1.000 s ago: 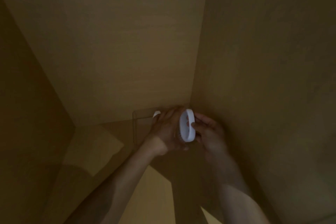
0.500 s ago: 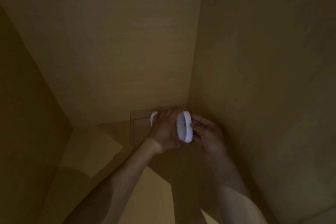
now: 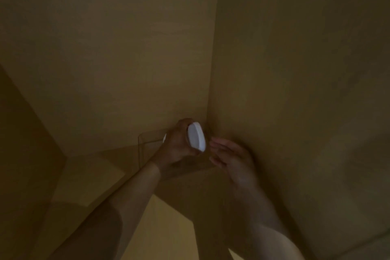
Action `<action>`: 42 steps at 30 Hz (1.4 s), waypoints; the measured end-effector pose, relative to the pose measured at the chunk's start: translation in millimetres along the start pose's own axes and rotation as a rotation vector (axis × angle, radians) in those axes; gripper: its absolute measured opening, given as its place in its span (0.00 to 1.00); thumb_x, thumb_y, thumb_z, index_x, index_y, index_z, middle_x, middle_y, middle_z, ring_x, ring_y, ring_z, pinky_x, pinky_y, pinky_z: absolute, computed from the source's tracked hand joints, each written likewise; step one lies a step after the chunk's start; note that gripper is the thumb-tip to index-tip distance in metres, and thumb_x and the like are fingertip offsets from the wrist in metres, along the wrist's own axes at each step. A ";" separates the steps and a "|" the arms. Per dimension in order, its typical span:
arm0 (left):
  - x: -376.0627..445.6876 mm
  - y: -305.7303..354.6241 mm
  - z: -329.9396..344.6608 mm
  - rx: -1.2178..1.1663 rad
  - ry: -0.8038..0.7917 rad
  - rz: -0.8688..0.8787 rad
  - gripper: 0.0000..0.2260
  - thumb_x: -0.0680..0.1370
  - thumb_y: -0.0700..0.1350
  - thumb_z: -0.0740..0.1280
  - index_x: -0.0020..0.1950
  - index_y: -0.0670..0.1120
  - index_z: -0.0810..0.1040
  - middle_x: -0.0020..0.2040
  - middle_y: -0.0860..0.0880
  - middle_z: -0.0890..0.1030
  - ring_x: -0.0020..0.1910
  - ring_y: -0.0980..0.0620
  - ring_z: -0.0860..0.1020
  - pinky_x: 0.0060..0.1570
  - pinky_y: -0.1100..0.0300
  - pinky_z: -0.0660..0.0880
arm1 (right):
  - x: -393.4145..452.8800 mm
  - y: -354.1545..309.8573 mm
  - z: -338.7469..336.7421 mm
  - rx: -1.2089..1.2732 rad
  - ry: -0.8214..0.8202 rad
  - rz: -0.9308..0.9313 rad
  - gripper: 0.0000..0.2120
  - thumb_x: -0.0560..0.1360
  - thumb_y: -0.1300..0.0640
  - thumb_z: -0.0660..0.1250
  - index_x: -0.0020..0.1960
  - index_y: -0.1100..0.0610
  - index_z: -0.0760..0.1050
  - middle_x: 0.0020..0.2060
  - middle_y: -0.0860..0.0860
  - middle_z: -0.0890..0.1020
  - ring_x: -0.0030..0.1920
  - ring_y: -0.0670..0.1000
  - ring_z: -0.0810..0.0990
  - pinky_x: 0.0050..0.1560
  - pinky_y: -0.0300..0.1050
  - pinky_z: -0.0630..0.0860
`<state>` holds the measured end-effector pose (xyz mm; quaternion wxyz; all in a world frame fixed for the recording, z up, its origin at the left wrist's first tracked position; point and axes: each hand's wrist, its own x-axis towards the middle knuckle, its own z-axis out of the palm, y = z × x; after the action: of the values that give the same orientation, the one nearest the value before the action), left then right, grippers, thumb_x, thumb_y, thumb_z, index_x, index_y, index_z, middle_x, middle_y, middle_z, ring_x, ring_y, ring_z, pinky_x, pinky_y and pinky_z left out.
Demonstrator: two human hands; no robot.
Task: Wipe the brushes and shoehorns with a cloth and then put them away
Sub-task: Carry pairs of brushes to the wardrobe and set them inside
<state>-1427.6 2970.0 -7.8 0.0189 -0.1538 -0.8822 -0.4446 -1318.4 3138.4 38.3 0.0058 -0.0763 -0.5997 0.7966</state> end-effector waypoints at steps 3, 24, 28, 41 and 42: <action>22.3 -8.1 10.3 0.071 -0.063 -0.083 0.53 0.57 0.48 0.84 0.76 0.48 0.60 0.69 0.50 0.70 0.67 0.51 0.70 0.60 0.57 0.73 | -2.9 0.3 -0.6 -0.005 -0.013 0.022 0.12 0.79 0.70 0.63 0.54 0.58 0.81 0.56 0.56 0.84 0.53 0.48 0.82 0.52 0.39 0.80; 72.1 -27.5 47.5 0.489 -0.146 -0.093 0.45 0.67 0.60 0.76 0.77 0.46 0.61 0.74 0.44 0.65 0.72 0.43 0.64 0.71 0.48 0.62 | -4.1 9.2 -7.5 -0.061 -0.060 0.109 0.11 0.79 0.68 0.65 0.55 0.57 0.82 0.57 0.54 0.85 0.61 0.52 0.82 0.53 0.40 0.80; 74.4 -28.3 47.5 0.512 -0.150 -0.085 0.42 0.71 0.58 0.74 0.78 0.45 0.59 0.76 0.43 0.62 0.74 0.43 0.61 0.73 0.49 0.58 | 0.6 8.5 -5.8 -0.069 -0.065 0.111 0.11 0.79 0.67 0.65 0.55 0.56 0.82 0.57 0.54 0.84 0.59 0.51 0.82 0.52 0.40 0.80; 68.9 -15.8 43.9 0.624 -0.132 -0.099 0.36 0.73 0.59 0.71 0.75 0.44 0.64 0.73 0.43 0.66 0.72 0.42 0.64 0.71 0.48 0.61 | 6.3 10.1 0.0 -0.078 -0.086 0.119 0.11 0.80 0.68 0.63 0.56 0.57 0.81 0.58 0.56 0.83 0.59 0.52 0.82 0.51 0.41 0.81; 68.2 -12.9 39.9 0.595 -0.122 -0.097 0.36 0.72 0.60 0.72 0.74 0.44 0.66 0.72 0.43 0.67 0.71 0.42 0.65 0.70 0.48 0.62 | 6.5 10.0 0.3 -0.078 -0.086 0.114 0.12 0.80 0.68 0.63 0.57 0.59 0.80 0.58 0.57 0.83 0.58 0.52 0.82 0.51 0.41 0.81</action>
<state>-1492.1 3011.6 -30.3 -0.0109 -0.1255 -0.9795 -0.1570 -1324.0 3136.0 28.1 -0.0682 -0.0762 -0.6248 0.7741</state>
